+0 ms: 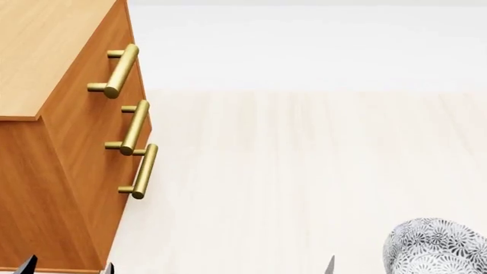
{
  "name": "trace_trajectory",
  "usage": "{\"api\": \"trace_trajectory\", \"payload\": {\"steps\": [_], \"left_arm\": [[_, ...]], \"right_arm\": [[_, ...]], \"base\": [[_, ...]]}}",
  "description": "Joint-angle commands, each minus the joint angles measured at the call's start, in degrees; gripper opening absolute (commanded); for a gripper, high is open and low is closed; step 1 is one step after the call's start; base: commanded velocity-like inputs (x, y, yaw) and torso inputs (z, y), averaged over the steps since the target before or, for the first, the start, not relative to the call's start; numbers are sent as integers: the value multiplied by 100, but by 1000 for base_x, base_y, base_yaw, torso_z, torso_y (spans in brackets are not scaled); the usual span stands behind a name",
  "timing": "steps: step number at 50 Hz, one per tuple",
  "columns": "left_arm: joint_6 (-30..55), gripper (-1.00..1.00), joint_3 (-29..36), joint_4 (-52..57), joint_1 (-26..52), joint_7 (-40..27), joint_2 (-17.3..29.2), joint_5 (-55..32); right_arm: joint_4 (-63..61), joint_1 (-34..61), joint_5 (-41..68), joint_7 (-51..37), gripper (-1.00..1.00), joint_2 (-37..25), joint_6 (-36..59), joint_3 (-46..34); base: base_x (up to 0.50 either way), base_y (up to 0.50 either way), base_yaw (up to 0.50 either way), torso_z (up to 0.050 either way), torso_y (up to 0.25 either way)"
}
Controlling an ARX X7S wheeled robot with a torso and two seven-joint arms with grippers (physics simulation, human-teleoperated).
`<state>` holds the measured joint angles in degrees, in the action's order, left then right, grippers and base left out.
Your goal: Put the bowl on top of the cabinet.
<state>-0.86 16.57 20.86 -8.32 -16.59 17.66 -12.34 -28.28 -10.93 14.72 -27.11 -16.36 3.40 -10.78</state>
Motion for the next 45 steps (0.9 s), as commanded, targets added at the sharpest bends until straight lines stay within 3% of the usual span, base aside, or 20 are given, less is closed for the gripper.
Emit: {"api": "trace_trajectory", "payload": {"steps": [1, 45], "left_arm": [[20, 100, 18, -38, 33, -32, 11, 1], [127, 100, 126, -197, 172, -105, 37, -40]], "right_arm": [[-188, -107, 278, -153, 100, -93, 185, 266], [-184, -499, 1376, -695, 100, 78, -175, 1370]], "base": [[0, 0, 0, 0, 0], [0, 0, 0, 0, 0]]}}
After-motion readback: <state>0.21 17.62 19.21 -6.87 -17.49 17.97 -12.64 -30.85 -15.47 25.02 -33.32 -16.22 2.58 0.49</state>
